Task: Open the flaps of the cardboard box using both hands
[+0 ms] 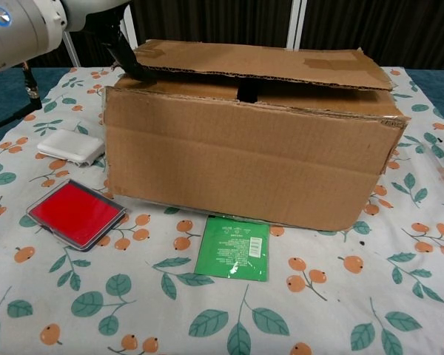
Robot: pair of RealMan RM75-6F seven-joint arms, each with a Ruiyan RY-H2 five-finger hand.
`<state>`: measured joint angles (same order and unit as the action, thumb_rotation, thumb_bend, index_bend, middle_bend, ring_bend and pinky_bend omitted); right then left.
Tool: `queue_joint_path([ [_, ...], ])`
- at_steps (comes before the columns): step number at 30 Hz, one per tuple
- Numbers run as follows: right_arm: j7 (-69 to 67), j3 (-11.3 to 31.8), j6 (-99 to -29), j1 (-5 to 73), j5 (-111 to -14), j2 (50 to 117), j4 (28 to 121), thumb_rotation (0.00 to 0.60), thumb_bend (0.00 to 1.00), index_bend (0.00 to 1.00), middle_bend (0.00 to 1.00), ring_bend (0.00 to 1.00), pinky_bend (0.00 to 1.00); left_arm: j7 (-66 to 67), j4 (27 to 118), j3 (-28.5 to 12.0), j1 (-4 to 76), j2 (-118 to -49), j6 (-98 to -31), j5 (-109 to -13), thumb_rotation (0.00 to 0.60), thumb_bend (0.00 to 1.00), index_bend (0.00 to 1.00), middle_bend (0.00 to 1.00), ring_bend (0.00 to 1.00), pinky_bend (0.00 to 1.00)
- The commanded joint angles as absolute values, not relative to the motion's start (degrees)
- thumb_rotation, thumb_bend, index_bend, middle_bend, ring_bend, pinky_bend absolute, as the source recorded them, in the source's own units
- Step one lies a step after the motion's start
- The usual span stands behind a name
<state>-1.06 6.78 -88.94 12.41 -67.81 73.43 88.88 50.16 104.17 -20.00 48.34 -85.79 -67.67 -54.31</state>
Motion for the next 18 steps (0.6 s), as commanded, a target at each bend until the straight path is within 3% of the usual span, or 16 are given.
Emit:
queue_joint_path([
  [1,-0.8,7.5,-88.2,12.3,-68.0,73.2,89.5,0.6,0.25,0.0,0.0,0.0,0.21,49.6,100.9,-19.5,50.2,-86.9,-67.2,-56.1,0.6,0.23,0.0,0.0,0.0,0.0],
  [18,-1.8,10.6,-86.1,11.0,-68.1,73.1,90.7,0.6,0.26,0.0,0.0,0.0,0.21,48.3,85.2,-24.1,60.3,-87.0,-61.6,-57.5,0.6,0.26,0.0,0.0,0.0,0.0],
])
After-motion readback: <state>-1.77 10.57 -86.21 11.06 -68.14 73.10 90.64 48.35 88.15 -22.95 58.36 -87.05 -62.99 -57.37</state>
